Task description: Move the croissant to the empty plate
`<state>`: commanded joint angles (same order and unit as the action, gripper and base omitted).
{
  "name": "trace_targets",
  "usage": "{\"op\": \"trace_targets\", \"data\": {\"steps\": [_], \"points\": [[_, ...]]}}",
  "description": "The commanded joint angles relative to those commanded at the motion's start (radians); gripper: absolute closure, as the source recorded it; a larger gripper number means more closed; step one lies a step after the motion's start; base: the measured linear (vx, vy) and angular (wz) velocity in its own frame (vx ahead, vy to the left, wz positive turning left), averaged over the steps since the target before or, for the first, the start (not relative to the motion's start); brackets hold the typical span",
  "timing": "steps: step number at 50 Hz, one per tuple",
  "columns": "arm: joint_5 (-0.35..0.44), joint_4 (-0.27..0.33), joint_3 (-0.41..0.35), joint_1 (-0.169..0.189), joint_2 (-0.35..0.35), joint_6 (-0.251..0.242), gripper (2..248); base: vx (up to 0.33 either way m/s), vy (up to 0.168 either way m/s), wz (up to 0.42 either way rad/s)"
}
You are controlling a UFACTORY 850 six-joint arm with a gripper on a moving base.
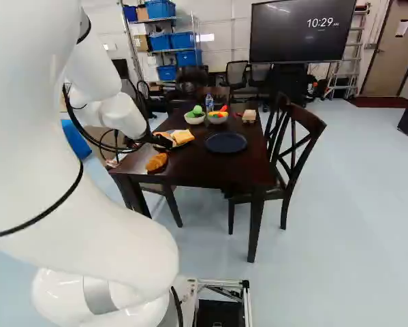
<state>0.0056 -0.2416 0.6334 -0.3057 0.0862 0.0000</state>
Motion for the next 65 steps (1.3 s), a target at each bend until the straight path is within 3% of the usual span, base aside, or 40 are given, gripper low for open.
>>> {"op": "trace_targets", "data": {"steps": [12,26,51,65], "points": [[-0.072,0.025,0.025,0.006,0.007,0.000,3,0.000,0.000,0.000],[-0.136,0.098,0.067,0.013,0.002,0.000,3,0.000,0.000,0.000],[-0.248,0.204,0.201,0.016,-0.132,0.000,3,0.000,0.000,0.000],[-0.343,0.254,0.225,0.023,-0.155,0.000,3,0.000,0.000,0.000]]}}
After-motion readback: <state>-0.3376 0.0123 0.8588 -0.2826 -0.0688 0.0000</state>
